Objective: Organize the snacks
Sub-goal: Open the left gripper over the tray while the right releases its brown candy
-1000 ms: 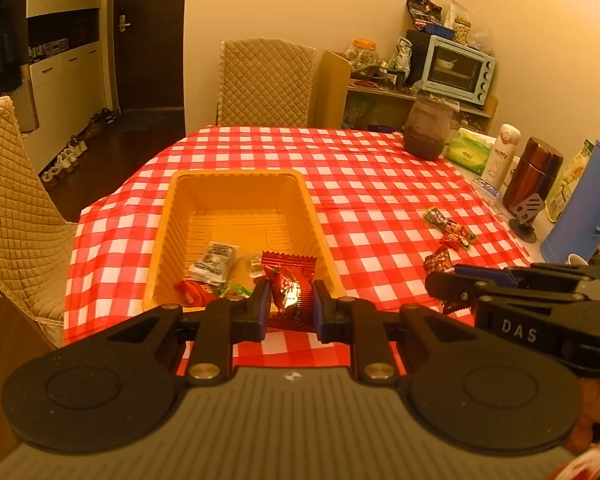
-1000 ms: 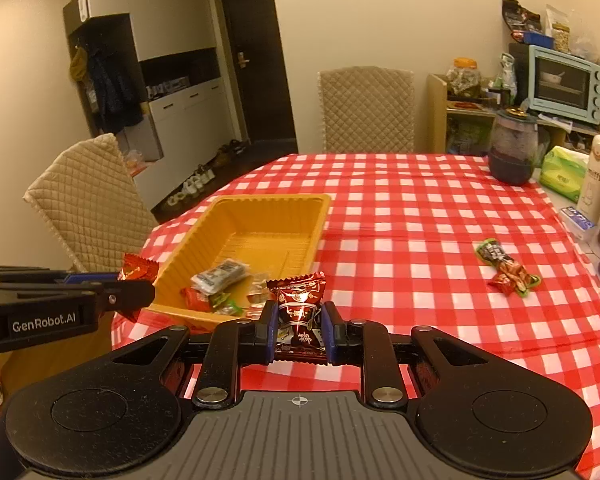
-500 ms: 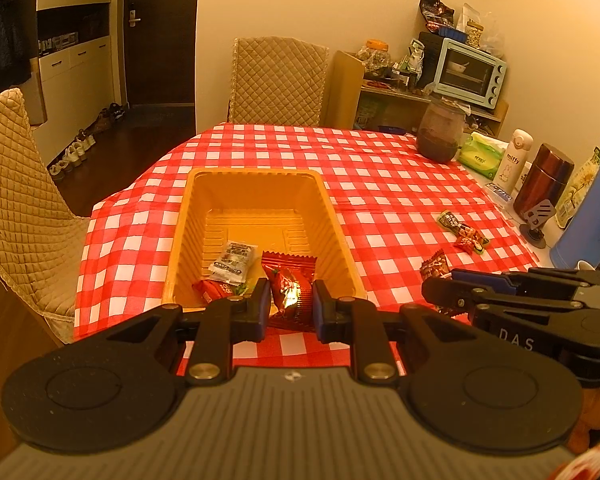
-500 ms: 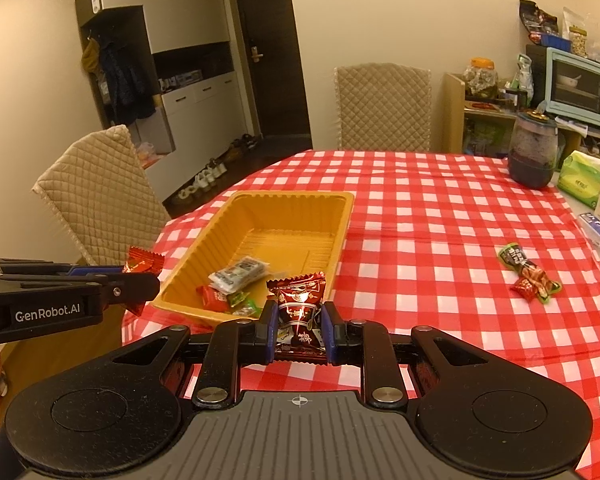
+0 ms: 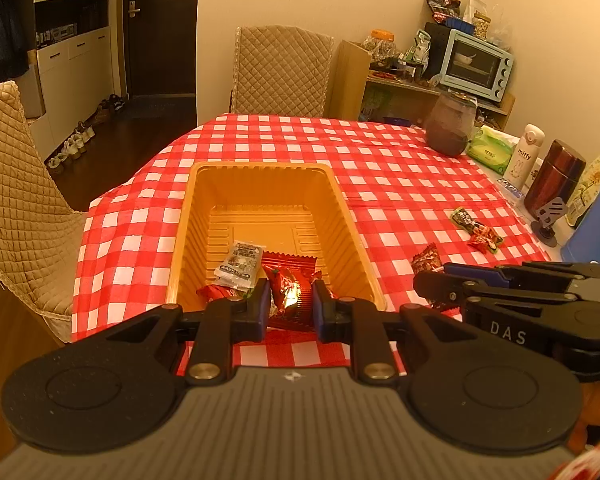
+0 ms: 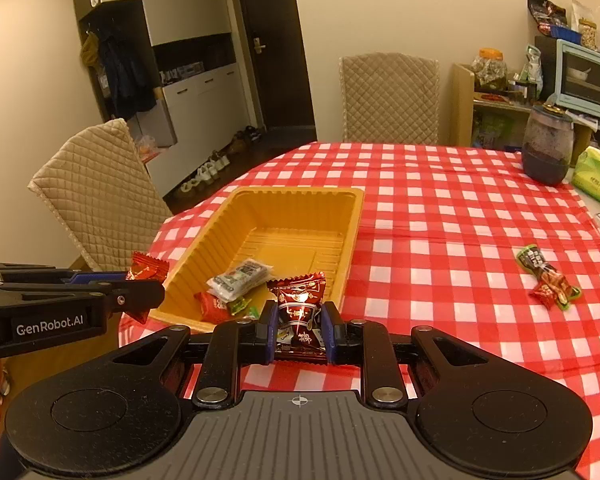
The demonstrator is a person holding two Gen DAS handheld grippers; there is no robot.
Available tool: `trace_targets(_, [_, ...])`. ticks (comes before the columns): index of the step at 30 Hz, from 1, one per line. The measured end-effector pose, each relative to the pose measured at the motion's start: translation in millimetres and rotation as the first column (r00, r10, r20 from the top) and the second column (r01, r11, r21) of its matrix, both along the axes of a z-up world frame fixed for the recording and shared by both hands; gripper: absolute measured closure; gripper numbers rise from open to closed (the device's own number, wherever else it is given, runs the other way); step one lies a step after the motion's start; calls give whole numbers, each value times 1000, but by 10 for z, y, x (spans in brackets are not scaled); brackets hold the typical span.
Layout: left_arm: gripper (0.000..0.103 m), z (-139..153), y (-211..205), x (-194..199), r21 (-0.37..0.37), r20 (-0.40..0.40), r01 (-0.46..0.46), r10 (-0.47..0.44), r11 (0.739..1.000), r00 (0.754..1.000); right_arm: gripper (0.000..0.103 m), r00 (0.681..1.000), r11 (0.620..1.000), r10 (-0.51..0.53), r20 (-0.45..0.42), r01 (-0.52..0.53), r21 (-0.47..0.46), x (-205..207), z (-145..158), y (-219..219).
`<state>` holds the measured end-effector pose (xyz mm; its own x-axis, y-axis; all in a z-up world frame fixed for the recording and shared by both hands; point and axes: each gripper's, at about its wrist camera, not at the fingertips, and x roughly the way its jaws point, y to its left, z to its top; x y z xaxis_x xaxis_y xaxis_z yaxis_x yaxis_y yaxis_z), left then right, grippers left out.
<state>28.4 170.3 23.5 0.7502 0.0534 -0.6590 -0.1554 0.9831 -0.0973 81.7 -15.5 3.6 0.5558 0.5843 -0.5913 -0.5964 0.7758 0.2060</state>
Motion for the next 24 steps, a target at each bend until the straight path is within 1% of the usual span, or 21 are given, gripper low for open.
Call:
trace_targets(10, [83,-155,150,355,2,-34,11,-11,1000,999,80,1000,1000,6,-25,-6,-7,356,-136,221])
trace_targets(18, [83,-339,256,640,5,-70,28,-28,1000,997,80,998,1000,-17,-55,17,6,674,-259,303])
trace_targets(24, [83,-447,261,856,8,-86,43,-42,999,995,80,997,999,-28,-70,29,13,823,-335,327])
